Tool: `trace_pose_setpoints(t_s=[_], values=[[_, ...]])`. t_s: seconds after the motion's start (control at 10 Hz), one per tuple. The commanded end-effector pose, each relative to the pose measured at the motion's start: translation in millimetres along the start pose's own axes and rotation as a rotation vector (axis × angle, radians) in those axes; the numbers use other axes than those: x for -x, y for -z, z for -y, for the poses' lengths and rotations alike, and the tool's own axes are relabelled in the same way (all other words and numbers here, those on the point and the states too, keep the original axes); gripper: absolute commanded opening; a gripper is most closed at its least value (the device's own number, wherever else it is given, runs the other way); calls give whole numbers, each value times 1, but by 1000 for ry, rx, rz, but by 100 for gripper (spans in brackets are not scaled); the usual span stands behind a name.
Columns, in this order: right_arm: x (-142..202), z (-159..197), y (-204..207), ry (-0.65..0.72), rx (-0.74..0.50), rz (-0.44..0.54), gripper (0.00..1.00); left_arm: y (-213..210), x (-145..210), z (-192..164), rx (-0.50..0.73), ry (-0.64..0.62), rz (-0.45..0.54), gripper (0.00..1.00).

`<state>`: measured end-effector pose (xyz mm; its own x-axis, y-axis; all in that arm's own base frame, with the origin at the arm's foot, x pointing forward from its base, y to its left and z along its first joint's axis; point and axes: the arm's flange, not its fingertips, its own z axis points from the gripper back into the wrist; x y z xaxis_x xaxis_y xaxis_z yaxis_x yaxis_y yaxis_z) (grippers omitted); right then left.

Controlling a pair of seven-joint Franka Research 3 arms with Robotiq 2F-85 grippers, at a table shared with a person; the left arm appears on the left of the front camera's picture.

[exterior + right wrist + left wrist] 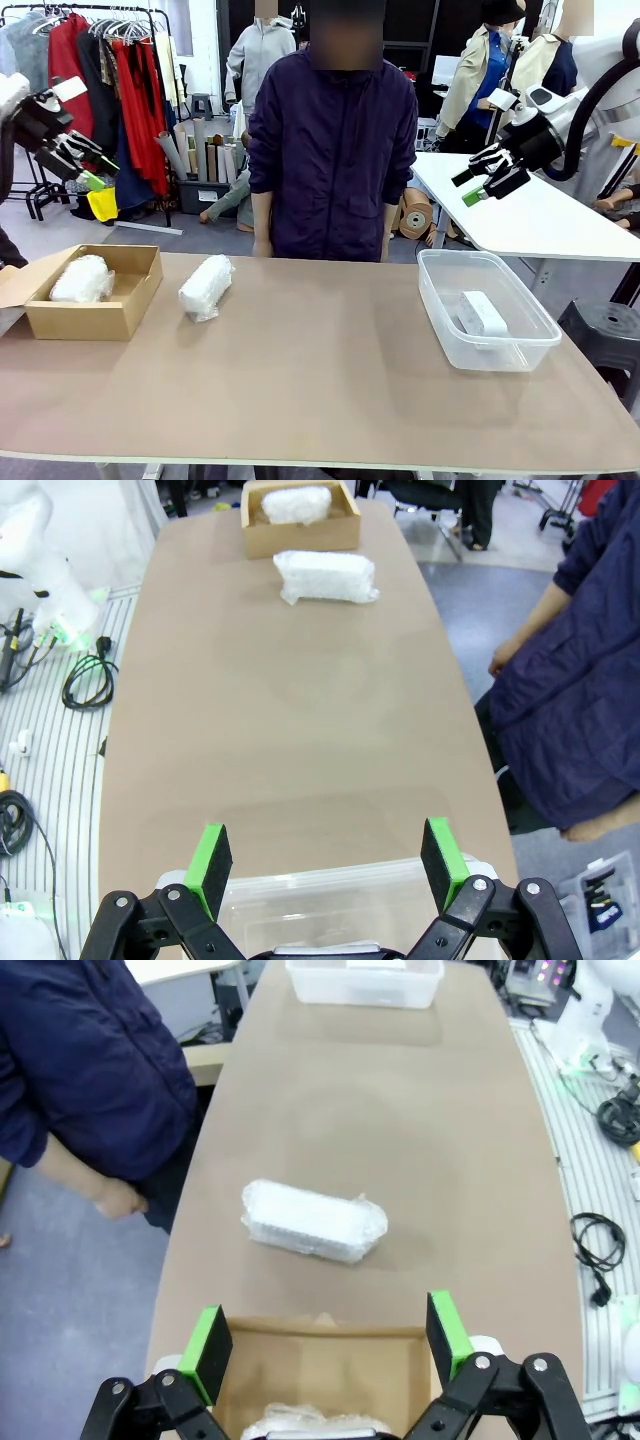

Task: Separate and place wrapped and unwrapped clocks.
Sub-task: Pick up the Digital clock indicated by the person.

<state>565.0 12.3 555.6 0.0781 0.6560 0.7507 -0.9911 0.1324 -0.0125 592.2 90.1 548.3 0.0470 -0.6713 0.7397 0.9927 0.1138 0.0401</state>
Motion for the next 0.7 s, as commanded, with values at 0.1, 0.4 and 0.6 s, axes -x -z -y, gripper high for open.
trace_pose_setpoints(t_s=[0.1,0.4,0.6], values=[[-1,-1,0,-5,-2,-1,100,8,-11,25,-35,2,-16,100],[-1,-1,0,-5,-2,-1,100,5,-7,5,-12,11,-15,100],[-1,-1,0,-5,-2,-1,100,5,-7,5,-12,11,-15,100]])
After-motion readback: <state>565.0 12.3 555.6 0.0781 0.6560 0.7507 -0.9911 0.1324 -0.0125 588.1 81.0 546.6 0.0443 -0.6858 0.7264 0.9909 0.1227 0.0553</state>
